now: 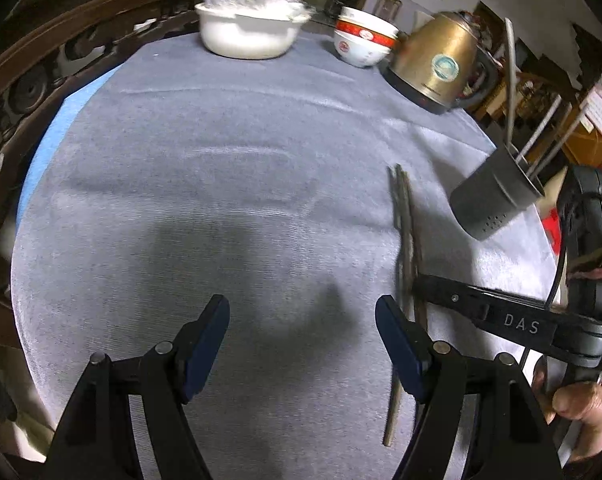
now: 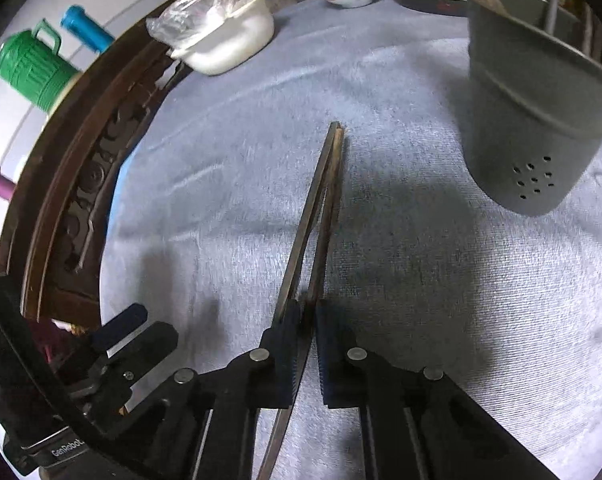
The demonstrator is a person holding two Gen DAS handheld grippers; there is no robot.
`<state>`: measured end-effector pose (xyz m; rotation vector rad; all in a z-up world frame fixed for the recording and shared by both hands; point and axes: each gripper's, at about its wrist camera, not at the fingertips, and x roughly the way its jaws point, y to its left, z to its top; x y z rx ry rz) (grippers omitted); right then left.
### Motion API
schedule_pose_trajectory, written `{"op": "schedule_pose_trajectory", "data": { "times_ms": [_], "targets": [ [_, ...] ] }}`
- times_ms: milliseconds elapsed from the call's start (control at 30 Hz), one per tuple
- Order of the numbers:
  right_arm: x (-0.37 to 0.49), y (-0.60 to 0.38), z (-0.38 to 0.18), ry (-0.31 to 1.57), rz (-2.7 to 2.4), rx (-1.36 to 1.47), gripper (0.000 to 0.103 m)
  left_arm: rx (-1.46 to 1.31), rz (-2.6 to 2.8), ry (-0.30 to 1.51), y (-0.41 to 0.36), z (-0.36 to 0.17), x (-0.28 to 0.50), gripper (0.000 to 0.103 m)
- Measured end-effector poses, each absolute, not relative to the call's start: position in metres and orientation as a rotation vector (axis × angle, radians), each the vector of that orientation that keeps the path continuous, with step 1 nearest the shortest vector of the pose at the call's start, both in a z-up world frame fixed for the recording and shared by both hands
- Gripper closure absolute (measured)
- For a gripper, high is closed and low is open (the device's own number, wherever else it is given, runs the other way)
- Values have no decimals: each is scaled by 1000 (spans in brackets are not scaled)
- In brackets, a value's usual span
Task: Organize utensils
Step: 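Move both open grippers down to the last chopsticks on the cloth, then grasp one dark chopstick with the left gripper while the right gripper grasps another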
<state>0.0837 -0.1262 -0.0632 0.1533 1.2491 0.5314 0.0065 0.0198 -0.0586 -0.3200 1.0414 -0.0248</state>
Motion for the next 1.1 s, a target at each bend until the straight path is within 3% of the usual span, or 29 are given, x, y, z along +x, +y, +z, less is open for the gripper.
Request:
{"op": "schedule_pose_trajectory", "data": {
  "times_ms": [433,500,567,600,667,1000,1100],
  "targets": [
    [79,-189,-57,1291,479,-1,95,-186,-123,1145,-45,-63,45,31],
    [78,-193,-57,1295,491,-6,95,-166,-119,1173,-50,-69,49,41],
    [78,-196,-57,1302,505,-14,95,-127,-89,1187,-54,-73,51,65],
    [78,-197,-57,1306,513,-15,95,-120,-84,1198,-54,-73,51,69],
    [79,-199,-58,1312,526,-17,95,-133,-65,1211,-50,-72,51,97],
    [75,-203,-54,1322,573,-122,94,-312,-61,1304,-22,-69,14,98],
    [80,-210,-54,1336,583,-82,93,-353,-83,1320,-19,-65,16,94]
  ]
}}
